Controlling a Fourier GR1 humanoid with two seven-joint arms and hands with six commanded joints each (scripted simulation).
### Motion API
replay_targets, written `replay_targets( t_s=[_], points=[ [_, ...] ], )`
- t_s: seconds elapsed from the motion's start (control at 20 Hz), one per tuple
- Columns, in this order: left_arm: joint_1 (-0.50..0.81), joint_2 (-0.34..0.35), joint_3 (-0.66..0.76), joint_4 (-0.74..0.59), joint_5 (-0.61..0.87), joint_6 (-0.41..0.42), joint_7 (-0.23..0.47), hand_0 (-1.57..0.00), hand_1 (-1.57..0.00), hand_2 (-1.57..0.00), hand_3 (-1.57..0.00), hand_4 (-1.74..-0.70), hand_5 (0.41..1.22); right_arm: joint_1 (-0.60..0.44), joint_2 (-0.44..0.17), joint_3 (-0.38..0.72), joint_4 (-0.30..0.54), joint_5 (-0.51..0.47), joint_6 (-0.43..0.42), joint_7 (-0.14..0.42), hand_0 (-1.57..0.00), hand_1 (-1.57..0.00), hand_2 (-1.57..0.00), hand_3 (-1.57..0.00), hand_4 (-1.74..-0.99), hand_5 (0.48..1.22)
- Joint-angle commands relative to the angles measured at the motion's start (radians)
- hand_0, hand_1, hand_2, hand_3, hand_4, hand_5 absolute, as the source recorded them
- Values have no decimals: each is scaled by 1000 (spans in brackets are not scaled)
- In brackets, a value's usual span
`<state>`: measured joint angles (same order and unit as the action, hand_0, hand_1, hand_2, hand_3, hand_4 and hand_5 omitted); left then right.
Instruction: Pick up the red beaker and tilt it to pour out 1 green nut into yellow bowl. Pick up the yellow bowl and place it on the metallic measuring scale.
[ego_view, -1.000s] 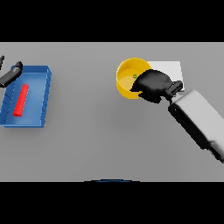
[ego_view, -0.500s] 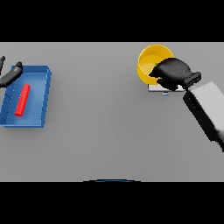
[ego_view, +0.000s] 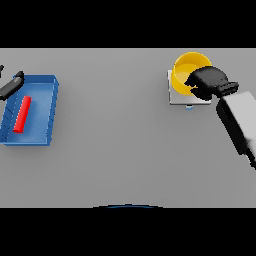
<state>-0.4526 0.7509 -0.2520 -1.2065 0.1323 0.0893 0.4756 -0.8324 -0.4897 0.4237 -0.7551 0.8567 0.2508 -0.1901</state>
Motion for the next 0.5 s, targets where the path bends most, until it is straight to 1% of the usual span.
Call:
replay_targets(
  t_s=[0.0,0.1,0.15,0.2,0.25,0.3,0.4,0.45],
  points=[
    [-2,-4,1,9,4,-5,0,1,1,1,1,-726,710,-6,11,-7,23,-4,-5,-1,-1571,-1571,-1428,-1331,-1741,1221],
    [-12,-8,-1,18,1,-6,-2,1,1,1,1,-726,710,-25,20,-19,76,-9,-10,-26,-1562,-1571,-1405,-1374,-1741,1221],
    [-7,-7,1,14,0,-1,-10,1,1,1,1,-729,714,-22,28,-21,92,-10,-11,-23,-1548,-1571,-1393,-1407,-1741,1221],
    [-2,-6,5,15,5,-3,-13,1,1,1,1,-729,713,-24,33,-25,97,-14,-5,-14,-1528,-1571,-1382,-1440,-1741,1221],
    [-1,-6,0,12,1,-3,-8,1,1,1,1,-727,710,-21,34,-30,97,-19,-6,-15,-1469,-1571,-1369,-1466,-1741,1221],
    [0,-3,1,10,1,-3,-6,1,1,1,1,-727,712,-24,29,-26,92,-18,12,-13,-1417,-1571,-1363,-1487,-1741,1221],
    [-9,-7,-4,4,3,-6,6,1,1,1,1,-727,715,-33,33,-31,100,-22,33,-4,-1397,-1571,-1385,-1363,-1741,1221],
    [-8,-7,-5,7,2,-8,5,1,1,1,1,-729,717,-33,30,-33,106,-23,37,-21,-1332,-1459,-1423,-1198,-1741,1221]
  ],
)
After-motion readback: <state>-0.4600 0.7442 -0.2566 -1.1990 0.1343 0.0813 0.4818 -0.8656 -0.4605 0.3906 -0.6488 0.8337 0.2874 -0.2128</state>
